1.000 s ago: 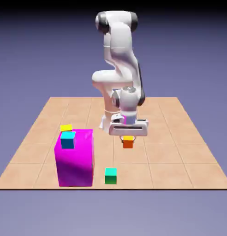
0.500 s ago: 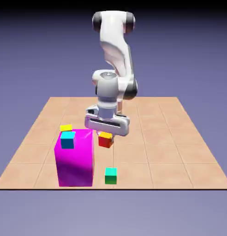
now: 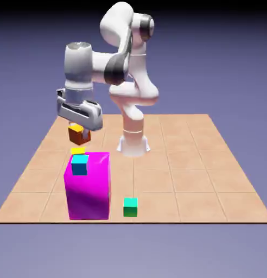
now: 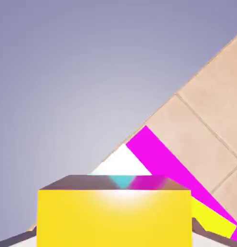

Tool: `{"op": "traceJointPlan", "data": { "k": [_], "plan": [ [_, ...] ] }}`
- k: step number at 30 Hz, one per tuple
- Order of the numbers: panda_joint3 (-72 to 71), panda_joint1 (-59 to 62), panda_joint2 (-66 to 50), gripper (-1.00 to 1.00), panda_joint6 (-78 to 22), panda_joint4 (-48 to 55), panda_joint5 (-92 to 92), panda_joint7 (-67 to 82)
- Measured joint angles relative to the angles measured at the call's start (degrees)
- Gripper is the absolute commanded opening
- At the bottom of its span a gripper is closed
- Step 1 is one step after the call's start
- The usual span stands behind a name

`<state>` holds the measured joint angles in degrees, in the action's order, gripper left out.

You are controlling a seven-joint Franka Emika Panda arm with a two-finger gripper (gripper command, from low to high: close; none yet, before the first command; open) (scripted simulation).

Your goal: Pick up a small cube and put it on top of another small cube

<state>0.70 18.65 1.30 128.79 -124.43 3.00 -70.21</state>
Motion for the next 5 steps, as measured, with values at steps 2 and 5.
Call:
{"op": "traceJointPlan", "data": {
  "k": [2,5],
  "plan": [
    [0.0,-0.08,-1.15,1.0,2.37,-1.25,0.26,-0.17],
    [-0.1,0.12,1.23,1.0,-2.6,1.34,0.11,-0.05]
  ]
}}
